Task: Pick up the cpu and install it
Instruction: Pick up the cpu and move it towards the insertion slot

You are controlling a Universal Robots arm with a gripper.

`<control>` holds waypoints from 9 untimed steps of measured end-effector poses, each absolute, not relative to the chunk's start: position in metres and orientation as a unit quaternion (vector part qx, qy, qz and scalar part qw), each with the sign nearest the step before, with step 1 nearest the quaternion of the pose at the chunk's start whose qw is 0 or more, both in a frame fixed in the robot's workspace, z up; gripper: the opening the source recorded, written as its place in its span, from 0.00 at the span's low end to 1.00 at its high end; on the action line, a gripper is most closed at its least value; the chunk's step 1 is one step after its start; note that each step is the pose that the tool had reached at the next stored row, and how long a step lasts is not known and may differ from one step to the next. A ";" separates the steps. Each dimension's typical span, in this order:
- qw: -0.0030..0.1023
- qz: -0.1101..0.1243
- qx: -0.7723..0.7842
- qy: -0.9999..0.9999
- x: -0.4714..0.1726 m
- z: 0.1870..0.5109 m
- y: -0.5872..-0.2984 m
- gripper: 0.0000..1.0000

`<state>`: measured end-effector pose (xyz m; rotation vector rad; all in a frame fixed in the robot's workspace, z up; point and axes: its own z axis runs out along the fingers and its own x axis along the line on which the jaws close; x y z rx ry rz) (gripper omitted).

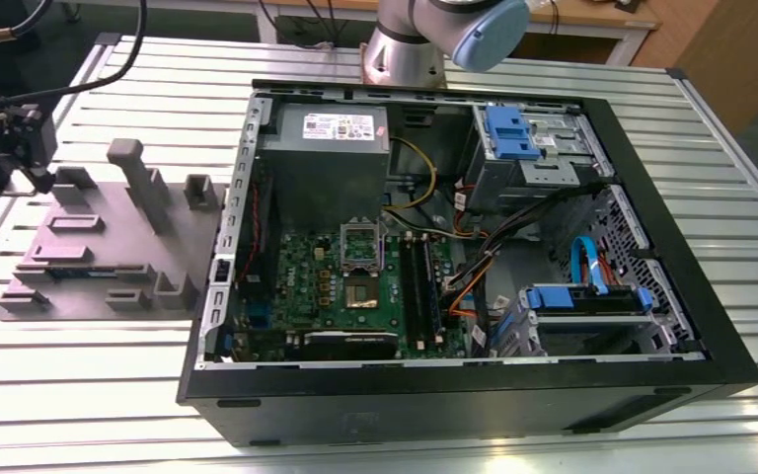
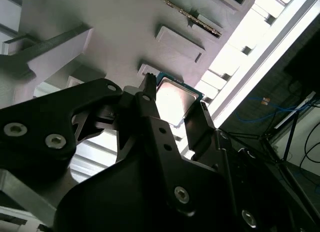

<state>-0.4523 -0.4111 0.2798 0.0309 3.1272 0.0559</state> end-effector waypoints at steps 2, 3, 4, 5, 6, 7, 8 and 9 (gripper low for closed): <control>0.007 0.018 0.010 1.000 -0.452 0.282 -0.411 0.47; 0.007 0.018 0.010 1.000 -0.452 0.283 -0.411 0.47; 0.007 0.018 0.010 1.000 -0.452 0.284 -0.411 0.47; 0.007 0.018 0.010 1.000 -0.452 0.285 -0.411 0.47; 0.007 0.018 0.010 1.000 -0.452 0.287 -0.411 0.47; 0.007 0.018 0.010 1.000 -0.452 0.288 -0.411 0.47; 0.007 0.018 0.010 1.000 -0.452 0.289 -0.411 0.47; 0.007 0.018 0.010 1.000 -0.452 0.290 -0.411 0.47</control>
